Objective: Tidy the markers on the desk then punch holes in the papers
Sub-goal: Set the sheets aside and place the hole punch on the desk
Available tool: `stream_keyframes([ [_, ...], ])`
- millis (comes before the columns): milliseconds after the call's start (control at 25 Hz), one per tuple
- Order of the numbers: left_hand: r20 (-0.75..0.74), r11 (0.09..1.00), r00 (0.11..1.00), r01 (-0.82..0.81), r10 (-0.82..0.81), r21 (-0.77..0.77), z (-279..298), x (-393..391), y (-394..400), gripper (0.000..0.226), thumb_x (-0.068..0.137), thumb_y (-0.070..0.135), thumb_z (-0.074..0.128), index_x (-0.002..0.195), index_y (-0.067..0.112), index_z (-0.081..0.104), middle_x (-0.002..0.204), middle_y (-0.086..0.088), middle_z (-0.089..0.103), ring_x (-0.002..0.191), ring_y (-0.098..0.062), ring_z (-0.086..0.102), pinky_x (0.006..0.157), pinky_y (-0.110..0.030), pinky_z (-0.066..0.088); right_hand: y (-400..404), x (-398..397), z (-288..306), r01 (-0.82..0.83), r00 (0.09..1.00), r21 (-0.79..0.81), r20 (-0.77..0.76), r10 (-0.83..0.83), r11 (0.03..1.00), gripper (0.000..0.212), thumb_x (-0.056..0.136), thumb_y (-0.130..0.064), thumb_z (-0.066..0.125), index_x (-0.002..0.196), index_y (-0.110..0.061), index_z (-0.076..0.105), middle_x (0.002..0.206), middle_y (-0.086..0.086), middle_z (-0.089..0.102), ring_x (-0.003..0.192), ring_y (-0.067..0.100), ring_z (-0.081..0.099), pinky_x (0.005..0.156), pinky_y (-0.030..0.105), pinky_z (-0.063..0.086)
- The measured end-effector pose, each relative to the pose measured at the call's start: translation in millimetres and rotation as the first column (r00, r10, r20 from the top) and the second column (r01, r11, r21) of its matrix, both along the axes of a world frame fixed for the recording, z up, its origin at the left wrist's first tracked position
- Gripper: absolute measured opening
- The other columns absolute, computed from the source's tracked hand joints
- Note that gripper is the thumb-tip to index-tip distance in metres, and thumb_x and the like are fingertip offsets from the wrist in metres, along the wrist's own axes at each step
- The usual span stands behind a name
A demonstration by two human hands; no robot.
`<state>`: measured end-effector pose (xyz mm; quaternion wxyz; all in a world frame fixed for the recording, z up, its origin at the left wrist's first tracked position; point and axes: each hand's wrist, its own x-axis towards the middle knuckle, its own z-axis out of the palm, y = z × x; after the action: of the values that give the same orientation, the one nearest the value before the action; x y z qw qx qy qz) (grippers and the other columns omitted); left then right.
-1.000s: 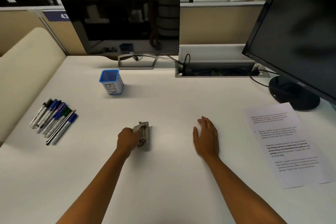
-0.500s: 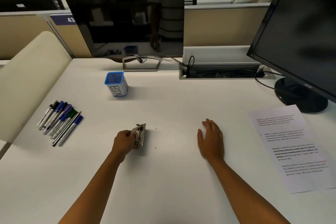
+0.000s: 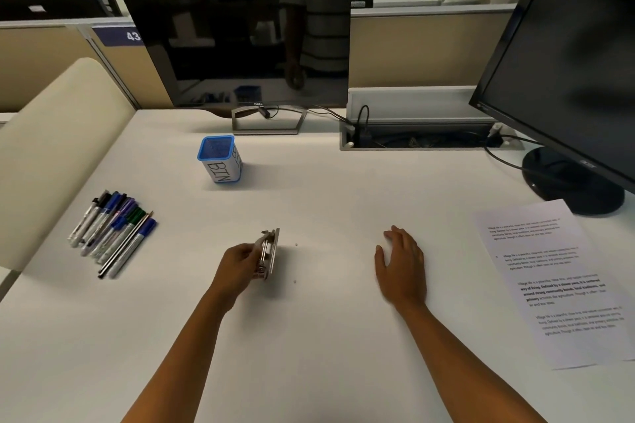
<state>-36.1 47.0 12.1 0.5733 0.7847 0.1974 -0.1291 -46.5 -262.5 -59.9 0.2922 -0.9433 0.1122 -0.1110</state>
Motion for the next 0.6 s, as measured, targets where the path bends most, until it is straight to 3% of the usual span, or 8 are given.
stream_keyframes([
  [80,0.069,0.866,0.997,0.002,-0.042,0.5,-4.4,5.1,1.9,0.032,0.098,0.033,0.053,0.106,0.004,0.063,0.096,-0.01,0.068,0.089,-0.031,0.063,0.071,-0.035,0.049,-0.6,0.9,-0.8,-0.001,1.0,0.002,0.0,0.001,1.0,0.037,0.095,-0.03,0.054,0.129,-0.018,0.055,0.143,-0.002,0.05,0.136,0.017,0.041,0.114,0.036,0.033],
  [120,0.09,0.797,0.995,-0.028,-0.034,0.603,-7.5,5.8,1.1,0.031,0.098,0.031,0.054,0.109,0.003,0.061,0.1,-0.013,0.068,0.093,-0.035,0.063,0.075,-0.037,0.047,-0.7,0.9,-1.3,-0.001,1.0,0.007,0.001,0.001,1.0,0.037,0.094,-0.03,0.054,0.129,-0.018,0.055,0.143,-0.002,0.05,0.137,0.017,0.041,0.114,0.036,0.032],
  [240,0.189,0.782,0.982,-0.117,-0.002,0.613,-16.1,5.3,-4.9,0.026,0.096,0.022,0.056,0.106,-0.001,0.06,0.1,-0.018,0.068,0.094,-0.038,0.062,0.073,-0.034,0.04,-0.1,0.4,-0.8,-0.004,1.0,0.016,0.005,0.004,1.0,0.037,0.094,-0.03,0.053,0.129,-0.018,0.055,0.144,-0.002,0.049,0.137,0.016,0.04,0.115,0.035,0.032],
  [360,0.165,0.788,0.986,-0.124,0.029,0.603,-18.4,5.9,-6.4,0.028,0.094,0.027,0.057,0.1,0.0,0.061,0.097,-0.017,0.068,0.09,-0.038,0.062,0.069,-0.035,0.04,-0.5,0.0,0.3,-0.002,1.0,0.015,0.006,0.002,1.0,0.037,0.095,-0.03,0.053,0.13,-0.018,0.055,0.144,-0.001,0.049,0.138,0.017,0.04,0.115,0.036,0.032],
  [440,0.141,0.705,0.989,-0.127,0.039,0.698,-13.5,3.9,-10.1,0.036,0.093,0.033,0.059,0.108,0.0,0.06,0.106,-0.018,0.064,0.101,-0.039,0.059,0.074,-0.042,0.047,-0.8,0.0,-0.1,-0.001,1.0,0.019,0.005,0.001,1.0,0.037,0.095,-0.03,0.054,0.13,-0.018,0.055,0.144,-0.001,0.049,0.138,0.017,0.04,0.115,0.036,0.032],
  [520,0.244,0.61,0.968,-0.165,-0.048,0.775,-11.6,-4.3,-19.0,0.042,0.091,0.034,0.063,0.122,0.005,0.058,0.118,-0.013,0.058,0.109,-0.036,0.054,0.081,-0.046,0.047,-0.7,0.4,-0.7,0.0,1.0,0.023,0.006,0.0,1.0,0.037,0.094,-0.03,0.053,0.13,-0.019,0.055,0.144,-0.002,0.049,0.137,0.016,0.039,0.115,0.037,0.033],
  [600,0.373,0.687,0.882,-0.081,-0.288,0.722,-16.8,-18.6,-31.9,0.037,0.087,0.028,0.069,0.119,0.011,0.061,0.117,-0.006,0.058,0.11,-0.027,0.054,0.085,-0.04,0.049,-1.0,0.8,-1.0,0.001,1.0,0.019,0.01,-0.002,1.0,0.036,0.095,-0.03,0.053,0.129,-0.019,0.055,0.144,-0.003,0.049,0.137,0.016,0.04,0.115,0.037,0.033],
])
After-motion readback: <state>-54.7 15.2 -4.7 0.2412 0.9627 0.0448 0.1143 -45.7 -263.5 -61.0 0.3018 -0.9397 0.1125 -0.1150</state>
